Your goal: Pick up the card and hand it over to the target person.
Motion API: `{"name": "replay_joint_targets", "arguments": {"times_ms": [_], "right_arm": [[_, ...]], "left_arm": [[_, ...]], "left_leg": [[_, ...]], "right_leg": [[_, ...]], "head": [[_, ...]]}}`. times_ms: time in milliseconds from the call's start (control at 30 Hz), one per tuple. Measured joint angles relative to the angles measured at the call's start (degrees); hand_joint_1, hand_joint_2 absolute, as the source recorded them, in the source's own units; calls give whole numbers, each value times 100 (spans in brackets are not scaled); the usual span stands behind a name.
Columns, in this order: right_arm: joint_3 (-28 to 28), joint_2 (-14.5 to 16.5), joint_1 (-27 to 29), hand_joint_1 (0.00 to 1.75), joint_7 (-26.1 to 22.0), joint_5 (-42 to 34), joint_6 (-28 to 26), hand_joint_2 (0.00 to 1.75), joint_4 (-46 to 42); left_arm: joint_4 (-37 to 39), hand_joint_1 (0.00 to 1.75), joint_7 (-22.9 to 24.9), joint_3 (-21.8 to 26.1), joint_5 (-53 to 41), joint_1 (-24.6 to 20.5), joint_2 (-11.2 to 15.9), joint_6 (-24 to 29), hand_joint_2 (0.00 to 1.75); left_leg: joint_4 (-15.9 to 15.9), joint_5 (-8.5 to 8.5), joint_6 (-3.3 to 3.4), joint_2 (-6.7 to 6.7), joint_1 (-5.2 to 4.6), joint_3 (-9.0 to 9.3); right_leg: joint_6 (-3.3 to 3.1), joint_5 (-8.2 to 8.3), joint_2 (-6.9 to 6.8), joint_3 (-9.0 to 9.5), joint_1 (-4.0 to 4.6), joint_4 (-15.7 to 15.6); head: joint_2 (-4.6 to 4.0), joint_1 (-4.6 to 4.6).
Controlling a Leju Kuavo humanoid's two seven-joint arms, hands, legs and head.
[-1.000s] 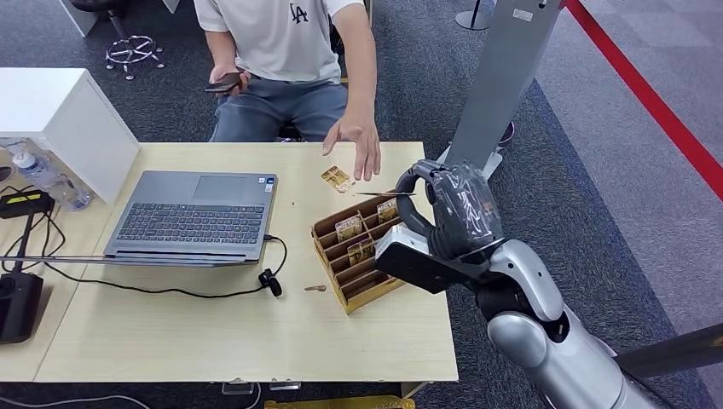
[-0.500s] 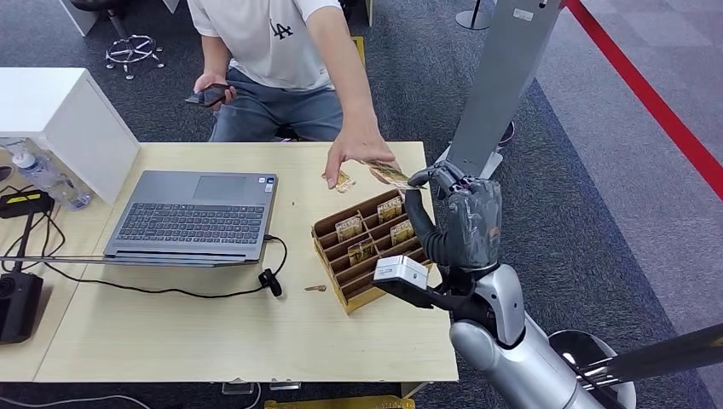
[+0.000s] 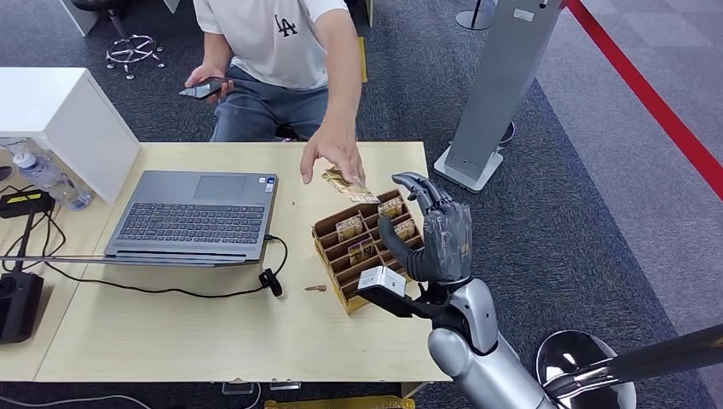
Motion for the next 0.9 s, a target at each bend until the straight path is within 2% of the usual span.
{"name": "replay_joint_targets", "arguments": {"times_ms": [167, 300, 400, 600, 900], "right_arm": [[-133, -238, 292, 0, -273, -1599, 679, 175, -254], [-328, -432, 587, 0, -478, -2870, 1436, 175, -689], [-403, -575, 736, 0, -474, -3311, 1709, 175, -948], [-475, -931, 1024, 0, -9, -3675, 2071, 175, -1405], [-686, -978, 1177, 0, 164, -3747, 2343, 175, -1466]], "left_arm": [[1, 0, 11, -8, 52, -3, 25, 6, 0], [-1, 0, 45, -18, 80, -6, 32, 12, 0], [-5, 0, 48, -15, 101, -4, 35, 1, 0], [-2, 0, 46, -50, 137, -11, 65, 7, 0], [3, 0, 40, -71, 163, -9, 50, -19, 0]], "left_leg": [[1, 0, 1, -12, 1, -2], [4, -2, 1, -20, 1, -4], [6, -2, 2, -23, -1, -7], [10, 0, 2, -26, -2, -12], [9, -4, 1, -13, -2, -9]], "right_leg": [[1, -3, -12, 3, 1, -1], [1, -7, -21, 3, 1, 0], [2, -9, -23, -1, -1, 3], [1, -8, -26, -5, -2, 5], [0, -9, -14, -8, -2, 6]], "head": [[0, 0], [0, 0], [0, 0], [0, 0], [0, 0]]}}
